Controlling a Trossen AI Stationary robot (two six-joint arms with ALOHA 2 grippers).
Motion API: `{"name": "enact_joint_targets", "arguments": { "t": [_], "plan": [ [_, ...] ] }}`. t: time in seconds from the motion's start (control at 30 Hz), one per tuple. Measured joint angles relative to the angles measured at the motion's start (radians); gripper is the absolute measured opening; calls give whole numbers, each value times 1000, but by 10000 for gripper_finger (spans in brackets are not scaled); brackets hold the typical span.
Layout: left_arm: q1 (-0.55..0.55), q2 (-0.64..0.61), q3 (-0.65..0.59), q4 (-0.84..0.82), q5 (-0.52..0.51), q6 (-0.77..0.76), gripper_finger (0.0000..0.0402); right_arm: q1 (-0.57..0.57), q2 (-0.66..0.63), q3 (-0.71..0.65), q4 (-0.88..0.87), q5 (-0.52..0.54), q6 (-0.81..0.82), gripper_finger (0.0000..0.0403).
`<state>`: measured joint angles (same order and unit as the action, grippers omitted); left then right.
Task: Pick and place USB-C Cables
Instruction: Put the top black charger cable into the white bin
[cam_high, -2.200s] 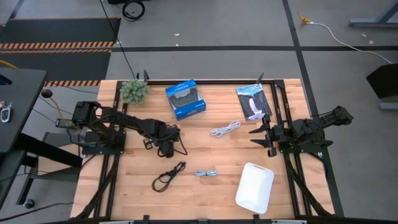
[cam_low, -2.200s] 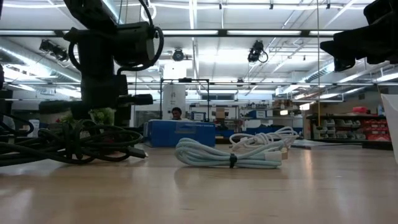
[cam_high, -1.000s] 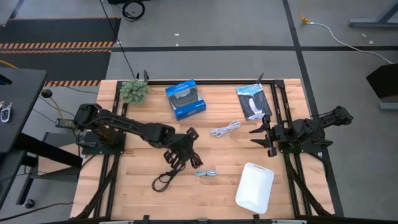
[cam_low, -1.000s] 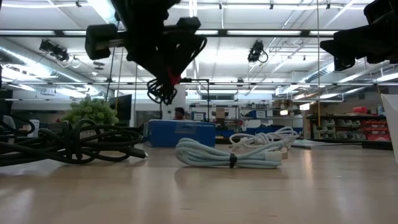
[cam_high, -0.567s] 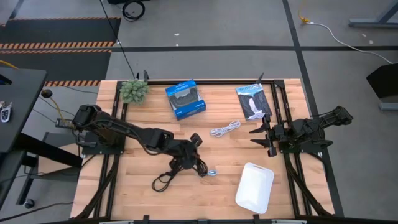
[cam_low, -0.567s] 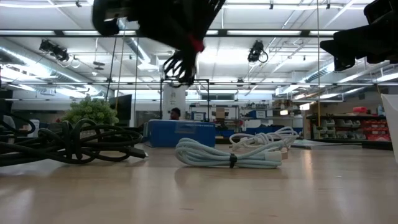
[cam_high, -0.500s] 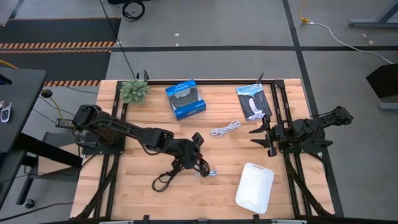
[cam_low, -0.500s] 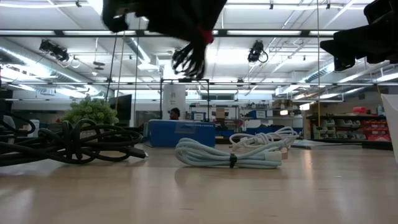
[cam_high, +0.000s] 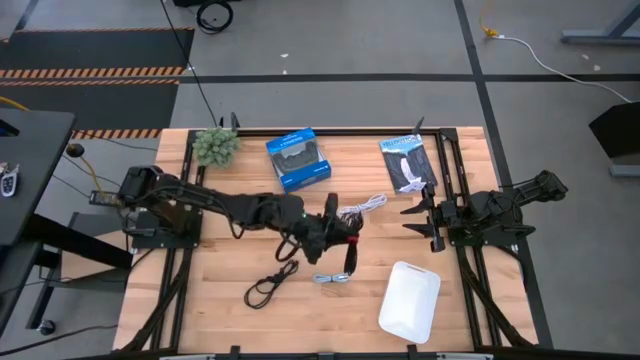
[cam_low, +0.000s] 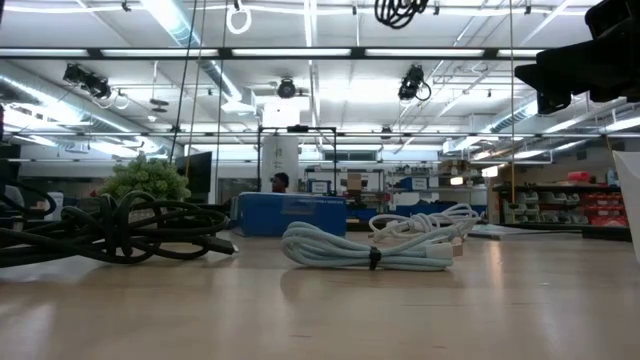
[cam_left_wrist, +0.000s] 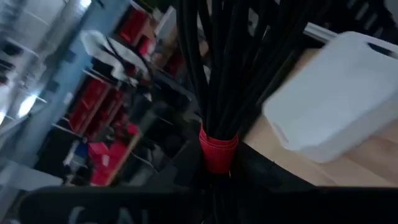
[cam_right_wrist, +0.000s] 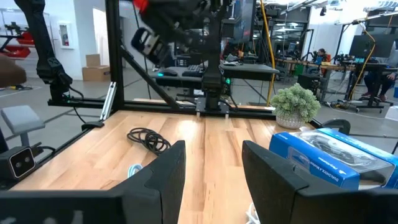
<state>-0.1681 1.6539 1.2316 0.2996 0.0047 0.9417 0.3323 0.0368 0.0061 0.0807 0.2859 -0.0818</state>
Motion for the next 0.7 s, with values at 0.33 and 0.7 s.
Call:
{"name": "enact_joint_targets", "arguments": {
  "t": [0.33, 0.7],
  "plan": [
    [113, 0, 0, 8, 172, -443, 74, -1, 1, 0, 189, -1, -30, 165],
    [190, 0, 0, 26, 358, -843, 75, -13, 7, 0, 611, 61, -23, 165]
  ]
}}
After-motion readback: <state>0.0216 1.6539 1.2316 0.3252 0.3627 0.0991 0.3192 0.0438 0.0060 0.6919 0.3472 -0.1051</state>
